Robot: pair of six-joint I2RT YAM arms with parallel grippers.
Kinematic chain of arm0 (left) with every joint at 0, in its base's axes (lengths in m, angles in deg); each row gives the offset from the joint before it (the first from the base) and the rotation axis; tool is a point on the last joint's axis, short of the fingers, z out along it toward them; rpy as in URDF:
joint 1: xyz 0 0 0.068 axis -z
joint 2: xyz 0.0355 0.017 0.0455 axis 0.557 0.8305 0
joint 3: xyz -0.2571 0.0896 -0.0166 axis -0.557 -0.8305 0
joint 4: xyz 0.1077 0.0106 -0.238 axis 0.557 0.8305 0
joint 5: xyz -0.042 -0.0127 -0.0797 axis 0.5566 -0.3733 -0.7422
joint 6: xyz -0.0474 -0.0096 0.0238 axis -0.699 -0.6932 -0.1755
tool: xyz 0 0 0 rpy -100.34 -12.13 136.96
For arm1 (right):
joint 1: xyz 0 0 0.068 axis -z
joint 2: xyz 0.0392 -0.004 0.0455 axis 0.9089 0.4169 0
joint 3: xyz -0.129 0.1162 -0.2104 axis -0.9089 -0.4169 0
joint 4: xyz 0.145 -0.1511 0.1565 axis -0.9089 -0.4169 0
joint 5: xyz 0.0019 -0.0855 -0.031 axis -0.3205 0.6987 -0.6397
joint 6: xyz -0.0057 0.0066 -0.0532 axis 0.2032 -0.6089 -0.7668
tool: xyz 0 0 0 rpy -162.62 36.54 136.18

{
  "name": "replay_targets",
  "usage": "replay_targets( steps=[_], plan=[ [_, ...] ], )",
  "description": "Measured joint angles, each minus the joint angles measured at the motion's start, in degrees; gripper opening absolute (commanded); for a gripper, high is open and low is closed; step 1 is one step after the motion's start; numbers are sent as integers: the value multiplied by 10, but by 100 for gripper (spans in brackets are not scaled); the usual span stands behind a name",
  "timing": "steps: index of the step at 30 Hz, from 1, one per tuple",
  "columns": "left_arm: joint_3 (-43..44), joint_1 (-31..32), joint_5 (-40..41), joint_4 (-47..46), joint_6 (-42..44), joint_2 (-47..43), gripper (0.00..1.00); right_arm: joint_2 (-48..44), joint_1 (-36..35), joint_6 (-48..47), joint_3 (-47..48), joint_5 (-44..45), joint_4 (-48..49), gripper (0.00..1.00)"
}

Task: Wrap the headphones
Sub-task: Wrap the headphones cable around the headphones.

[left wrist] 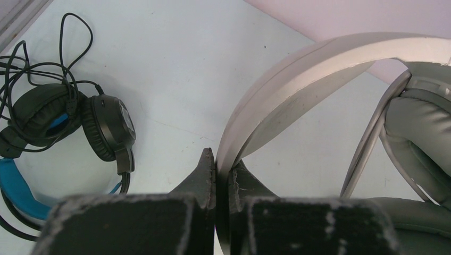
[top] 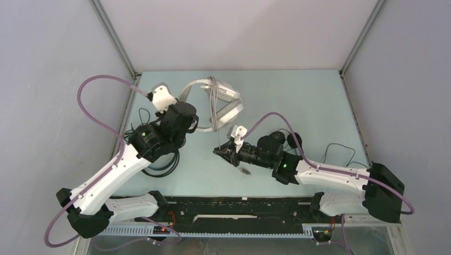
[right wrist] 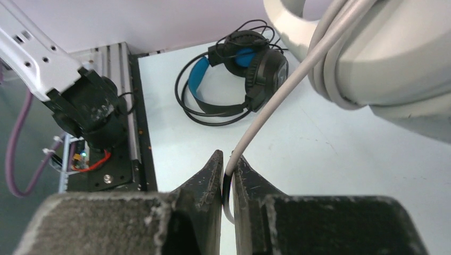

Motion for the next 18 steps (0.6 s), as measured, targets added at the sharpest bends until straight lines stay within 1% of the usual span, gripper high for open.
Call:
replay_targets(
  steps=[6, 18],
  plan=[
    [2, -2, -14, 0, -9, -14, 0, 9, -1, -45, -12, 5, 31, 14],
    [11, -2, -48, 0, -26, -33, 0, 72, -1, -67, -38, 11, 123, 18]
  ],
)
